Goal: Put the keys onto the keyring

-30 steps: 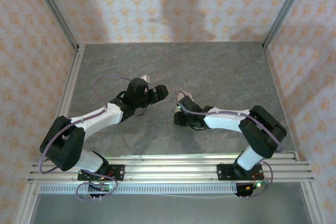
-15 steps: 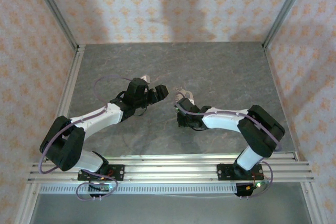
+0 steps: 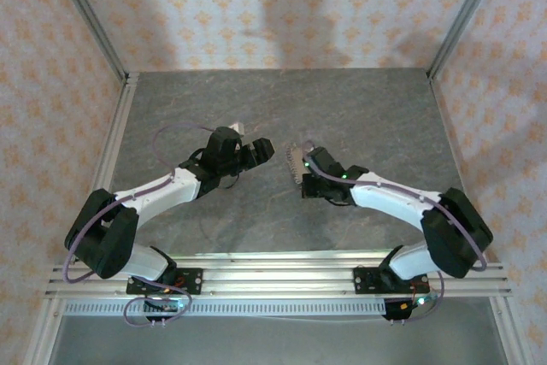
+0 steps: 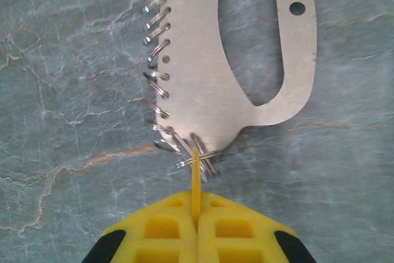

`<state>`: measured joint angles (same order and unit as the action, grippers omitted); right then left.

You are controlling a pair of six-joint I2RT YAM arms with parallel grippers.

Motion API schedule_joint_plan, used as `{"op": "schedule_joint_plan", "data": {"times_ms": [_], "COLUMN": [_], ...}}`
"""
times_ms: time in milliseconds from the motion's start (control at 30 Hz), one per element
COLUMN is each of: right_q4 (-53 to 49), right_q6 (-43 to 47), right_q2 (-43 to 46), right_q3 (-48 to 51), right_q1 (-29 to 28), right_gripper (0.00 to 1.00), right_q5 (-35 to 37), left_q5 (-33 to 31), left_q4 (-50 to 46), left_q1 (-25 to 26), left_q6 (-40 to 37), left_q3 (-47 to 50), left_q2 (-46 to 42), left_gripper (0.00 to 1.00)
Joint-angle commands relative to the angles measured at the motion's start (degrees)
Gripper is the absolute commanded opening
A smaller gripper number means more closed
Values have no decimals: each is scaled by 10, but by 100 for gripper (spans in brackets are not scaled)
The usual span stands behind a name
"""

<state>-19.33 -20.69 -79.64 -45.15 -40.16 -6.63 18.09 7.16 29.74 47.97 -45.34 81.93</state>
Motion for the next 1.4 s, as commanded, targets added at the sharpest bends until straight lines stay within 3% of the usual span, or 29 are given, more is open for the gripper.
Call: {"op": "schedule_joint_plan", "data": {"times_ms": [0, 533, 800, 1167, 1367], "right_q4": [-50, -104, -157, -193, -187], "right_q6": [40, 80, 106, 122, 116], "right_q2": [32, 81, 81, 86, 82], "right_q3": [-27, -102, -199, -277, -302], "right_q1": [23, 106, 111, 111, 111], "right_gripper": [0, 0, 0, 0, 0], "right_q5": [-22, -100, -112, -134, -142], "left_q5": [12, 20, 33, 26, 12], "left_q4": [11, 37, 57, 85, 77], "left_q1": [10, 23, 28, 36, 47], "left_q6": [-9, 9, 40, 170, 153], "left_q3": [-22, -27, -54, -87, -96], "left_q2": [13, 31, 43, 48, 30], "left_gripper": [87, 87, 88, 92, 92]}}
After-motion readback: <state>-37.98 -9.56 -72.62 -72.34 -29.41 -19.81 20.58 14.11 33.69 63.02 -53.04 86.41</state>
